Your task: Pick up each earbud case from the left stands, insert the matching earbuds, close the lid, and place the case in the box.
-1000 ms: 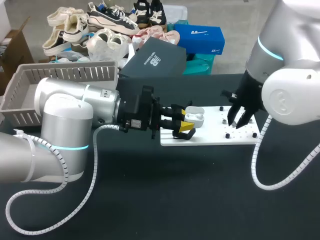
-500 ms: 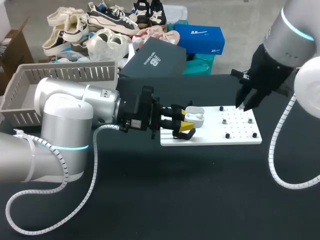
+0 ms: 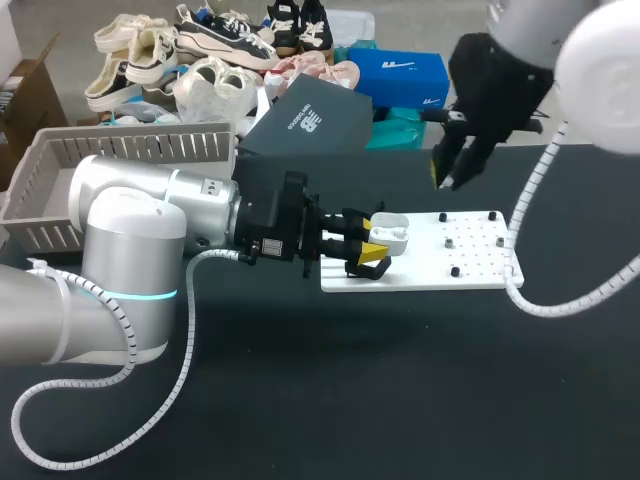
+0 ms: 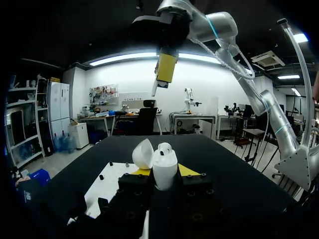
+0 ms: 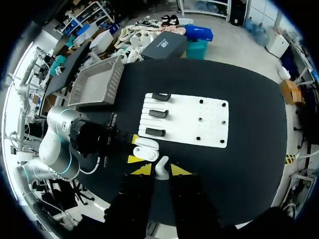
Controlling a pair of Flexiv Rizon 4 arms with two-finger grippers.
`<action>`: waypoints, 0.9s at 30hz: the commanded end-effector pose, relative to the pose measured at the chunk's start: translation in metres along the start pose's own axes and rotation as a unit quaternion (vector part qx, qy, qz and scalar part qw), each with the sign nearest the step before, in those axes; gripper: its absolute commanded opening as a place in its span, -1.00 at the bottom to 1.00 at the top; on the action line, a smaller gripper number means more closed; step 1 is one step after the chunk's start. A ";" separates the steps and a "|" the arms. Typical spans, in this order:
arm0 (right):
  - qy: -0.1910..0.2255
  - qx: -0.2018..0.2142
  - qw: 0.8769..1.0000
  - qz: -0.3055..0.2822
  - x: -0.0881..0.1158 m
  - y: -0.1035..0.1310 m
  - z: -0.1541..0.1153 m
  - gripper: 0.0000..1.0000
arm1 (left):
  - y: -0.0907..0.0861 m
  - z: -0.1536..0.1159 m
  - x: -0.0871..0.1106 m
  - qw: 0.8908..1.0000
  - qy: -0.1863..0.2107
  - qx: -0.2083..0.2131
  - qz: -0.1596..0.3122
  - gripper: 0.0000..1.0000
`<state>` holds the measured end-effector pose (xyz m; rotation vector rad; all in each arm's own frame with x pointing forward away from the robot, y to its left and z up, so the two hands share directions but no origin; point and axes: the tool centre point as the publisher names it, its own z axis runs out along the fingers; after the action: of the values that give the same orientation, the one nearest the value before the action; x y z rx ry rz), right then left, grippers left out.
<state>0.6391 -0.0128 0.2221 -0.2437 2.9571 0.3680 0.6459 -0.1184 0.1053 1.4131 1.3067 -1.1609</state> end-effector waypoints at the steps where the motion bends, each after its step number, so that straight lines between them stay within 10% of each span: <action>1: 0.118 0.002 0.991 -0.061 -0.009 0.019 0.003 -1.00 | -0.001 0.001 0.000 1.000 0.000 -0.003 0.001 -1.00; 27: 0.206 0.000 0.969 -0.138 0.009 0.030 0.029 -1.00 | -0.001 0.001 0.000 1.000 0.000 -0.003 0.001 -1.00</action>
<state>0.6257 0.0207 0.2007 -0.8084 3.2358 0.3083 0.6459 -0.1185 0.1053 1.4131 1.3066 -1.1608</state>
